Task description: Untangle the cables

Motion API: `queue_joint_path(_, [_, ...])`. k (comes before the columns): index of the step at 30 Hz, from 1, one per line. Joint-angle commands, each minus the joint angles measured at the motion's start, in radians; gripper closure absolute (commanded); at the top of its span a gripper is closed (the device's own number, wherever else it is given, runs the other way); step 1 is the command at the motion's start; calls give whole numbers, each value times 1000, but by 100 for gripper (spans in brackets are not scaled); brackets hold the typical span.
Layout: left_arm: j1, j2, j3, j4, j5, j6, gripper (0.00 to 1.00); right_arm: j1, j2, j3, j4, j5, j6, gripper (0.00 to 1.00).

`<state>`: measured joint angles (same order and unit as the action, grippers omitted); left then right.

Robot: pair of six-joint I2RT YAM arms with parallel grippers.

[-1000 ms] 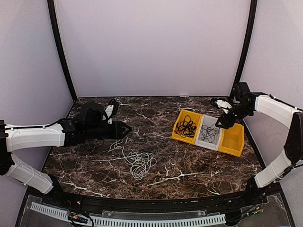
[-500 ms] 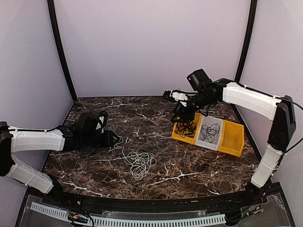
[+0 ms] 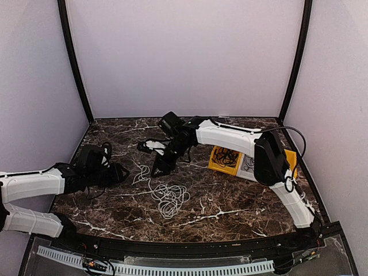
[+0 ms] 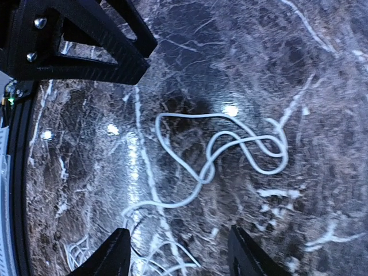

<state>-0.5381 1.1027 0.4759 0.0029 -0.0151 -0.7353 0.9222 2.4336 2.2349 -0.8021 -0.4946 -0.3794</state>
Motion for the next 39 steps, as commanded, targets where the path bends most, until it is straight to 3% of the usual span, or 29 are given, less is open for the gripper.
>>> queue_joint_path(1, [14,-68,-47,-32,-16,-28,59,15,59,44,-87,-156,98,36])
queue_joint_path(11, [18,-102,-67,-20,-7,-17,59,30,130,64,-80,-280,155,32])
queue_joint_path(19, [18,-106,-69,-9,6,-25,59,40,183,97,-42,-322,213,35])
queue_joint_path(28, [18,-116,-67,-6,13,-15,59,41,188,154,8,-317,250,61])
queue_joint_path(33, [18,-104,-68,30,46,-13,59,41,165,184,21,-306,242,98])
queue_joint_path(39, [17,-113,-76,119,125,46,57,39,75,186,-28,-261,180,100])
